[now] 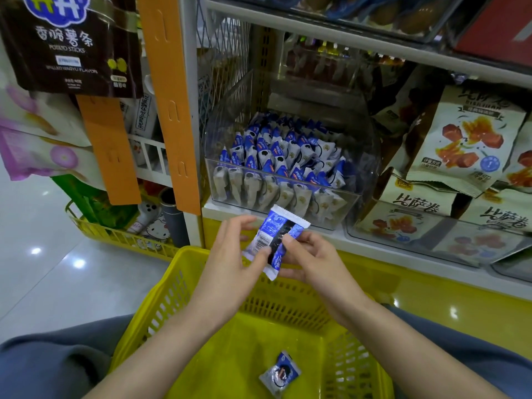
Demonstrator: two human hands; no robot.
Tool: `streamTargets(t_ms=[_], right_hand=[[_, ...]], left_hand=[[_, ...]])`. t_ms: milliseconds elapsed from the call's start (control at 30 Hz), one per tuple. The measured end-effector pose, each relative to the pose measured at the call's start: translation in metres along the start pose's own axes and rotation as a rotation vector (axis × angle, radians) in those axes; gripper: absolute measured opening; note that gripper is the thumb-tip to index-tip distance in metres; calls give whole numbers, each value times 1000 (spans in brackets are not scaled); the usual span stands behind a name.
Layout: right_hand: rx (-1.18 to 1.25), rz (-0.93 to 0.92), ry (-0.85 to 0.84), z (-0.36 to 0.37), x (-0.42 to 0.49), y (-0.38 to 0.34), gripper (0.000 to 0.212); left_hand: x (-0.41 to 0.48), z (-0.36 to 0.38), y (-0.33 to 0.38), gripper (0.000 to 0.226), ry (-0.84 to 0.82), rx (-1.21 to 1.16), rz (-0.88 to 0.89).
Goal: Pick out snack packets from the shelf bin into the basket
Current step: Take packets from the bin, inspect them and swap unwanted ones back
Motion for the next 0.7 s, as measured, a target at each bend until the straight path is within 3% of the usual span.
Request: streamTargets(t_ms=[200,333,467,700], right_hand=[[-20,2,-1,0,0,2,24],[-50,-41,-32,-2,0,5,17],[-111,-46,-60,-2,2,9,22],[-158,-36,-152,1,0,11,24]], left_hand=[[-2,1,0,26,-61,22,45],[-5,3,0,29,-141,-22,53],[-6,4,-6,34,-137,85,60],[-4,-2,-8,7,-76,229,151]])
Point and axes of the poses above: each hand's wrist, its own x-axis towards the middle knuckle, its own z-axis out of the palm, y = z × x, the point moved 1 cm from there along x, towards the middle knuckle, and after that the axes turned 14 degrees about x, right-handed, at the moved point
